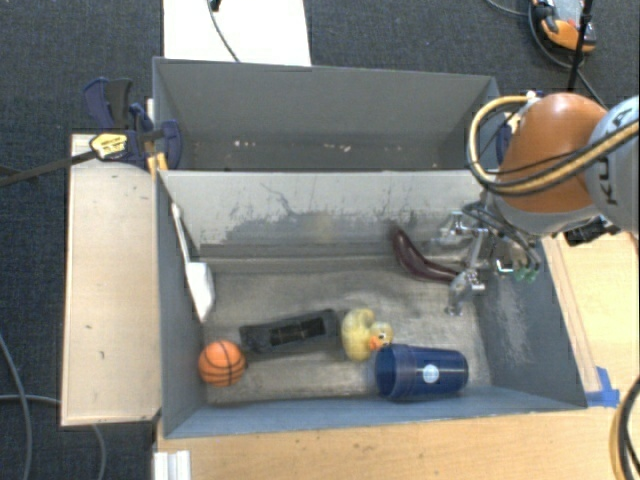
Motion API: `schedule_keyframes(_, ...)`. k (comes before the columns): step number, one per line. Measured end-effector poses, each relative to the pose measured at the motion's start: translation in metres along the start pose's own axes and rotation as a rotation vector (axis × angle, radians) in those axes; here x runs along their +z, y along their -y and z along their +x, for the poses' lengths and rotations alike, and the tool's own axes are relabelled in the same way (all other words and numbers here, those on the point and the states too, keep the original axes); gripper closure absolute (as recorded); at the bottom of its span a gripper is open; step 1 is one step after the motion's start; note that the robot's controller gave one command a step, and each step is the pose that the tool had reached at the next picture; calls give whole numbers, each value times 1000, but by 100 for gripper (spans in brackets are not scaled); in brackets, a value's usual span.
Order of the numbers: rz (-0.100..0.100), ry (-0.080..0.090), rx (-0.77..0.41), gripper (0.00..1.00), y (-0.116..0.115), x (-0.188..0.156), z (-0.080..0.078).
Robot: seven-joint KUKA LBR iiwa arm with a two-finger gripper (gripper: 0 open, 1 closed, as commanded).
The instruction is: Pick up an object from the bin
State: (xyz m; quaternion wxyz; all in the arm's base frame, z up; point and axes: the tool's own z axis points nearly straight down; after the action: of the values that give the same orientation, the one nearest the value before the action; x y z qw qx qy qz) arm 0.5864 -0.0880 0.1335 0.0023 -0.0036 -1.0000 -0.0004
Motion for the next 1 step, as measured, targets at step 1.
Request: schedule_keyframes(1,1,8,-2,0,0,-5,-2)
